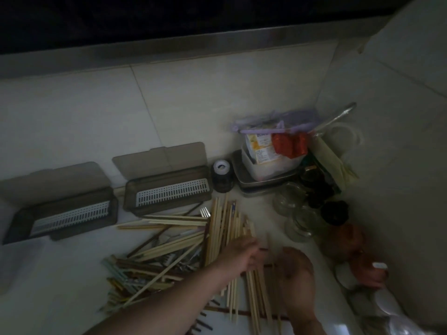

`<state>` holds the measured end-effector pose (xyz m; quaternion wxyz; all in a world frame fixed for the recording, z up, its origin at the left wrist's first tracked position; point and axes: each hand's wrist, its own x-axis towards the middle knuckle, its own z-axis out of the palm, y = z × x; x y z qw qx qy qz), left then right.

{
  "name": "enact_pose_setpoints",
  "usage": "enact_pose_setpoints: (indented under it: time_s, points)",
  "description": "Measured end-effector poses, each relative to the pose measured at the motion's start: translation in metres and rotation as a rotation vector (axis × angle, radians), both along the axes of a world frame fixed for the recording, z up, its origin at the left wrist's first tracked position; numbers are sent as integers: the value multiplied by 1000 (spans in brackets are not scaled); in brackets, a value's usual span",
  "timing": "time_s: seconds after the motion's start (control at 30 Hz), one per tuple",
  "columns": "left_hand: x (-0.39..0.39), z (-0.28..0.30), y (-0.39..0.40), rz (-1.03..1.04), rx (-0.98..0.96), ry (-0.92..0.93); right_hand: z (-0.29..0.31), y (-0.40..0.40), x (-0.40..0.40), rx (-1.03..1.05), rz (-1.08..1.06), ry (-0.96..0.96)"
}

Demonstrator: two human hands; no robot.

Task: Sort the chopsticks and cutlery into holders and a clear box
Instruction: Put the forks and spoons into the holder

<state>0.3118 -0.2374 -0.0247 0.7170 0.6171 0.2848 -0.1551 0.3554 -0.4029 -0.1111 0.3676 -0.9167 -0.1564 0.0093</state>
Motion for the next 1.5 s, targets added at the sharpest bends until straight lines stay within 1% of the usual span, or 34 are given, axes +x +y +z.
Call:
enact_pose_setpoints:
  time_s: [0.07, 0.1, 0.2, 0.3, 0.33, 0.37, 0.4, 0.47, 0.57, 0.63, 0.73, 0.83, 0.93, 1.0, 1.1, 1.17, 1.27, 1.33, 1.4, 1.5]
  points:
    - [-29, -5, 11, -111, 112, -36, 1, 6, -11, 2, 70, -135]
    - [-45, -9, 19, -170, 200, -59, 1, 13, -17, 18, 116, -213]
    - [-96, -15, 51, -271, 552, -128, 6, 39, -37, 66, 304, -366]
    - [-149, -23, 93, -356, 1026, -248, 16, 65, -56, 66, 458, -412]
    - [-167, -30, 106, -353, 1173, -290, 20, 76, -62, 75, 507, -415]
    - [-184, -35, 118, -338, 1274, -321, 21, 88, -69, 74, 563, -419]
    - [-198, -39, 127, -338, 1328, -328, 22, 100, -76, 57, 626, -424]
    - [-218, -44, 139, -389, 1358, -327, 21, 124, -93, -10, 730, -434]
    - [-234, -48, 147, -409, 1422, -336, 20, 150, -115, -122, 779, -452]
    - [-239, -48, 151, -391, 1455, -279, 23, 159, -122, -186, 762, -443]
    - [-247, -51, 162, -374, 1454, -197, 23, 164, -124, -271, 720, -403]
    - [-250, -58, 169, -332, 1429, -223, 22, 167, -124, -351, 653, -371]
    - [-242, -54, 173, -226, 1336, -250, 27, 171, -128, -339, 538, -344]
    - [-231, -49, 176, -161, 1284, -233, 26, 169, -131, -347, 451, -326]
    - [-214, -48, 179, -138, 1235, -247, 22, 165, -133, -413, 385, -290]
    - [-206, -56, 180, -146, 1204, -261, 20, 165, -129, -410, 346, -278]
    - [-203, -70, 181, -103, 1228, -279, 23, 165, -119, -434, 280, -209]
    - [-205, -72, 180, -119, 1244, -269, 21, 162, -110, -495, 281, -173]
    - [-206, -68, 177, -155, 1248, -251, 18, 158, -101, -495, 316, -167]
    - [-200, -57, 173, -227, 1210, -103, 20, 158, -97, -432, 383, -254]
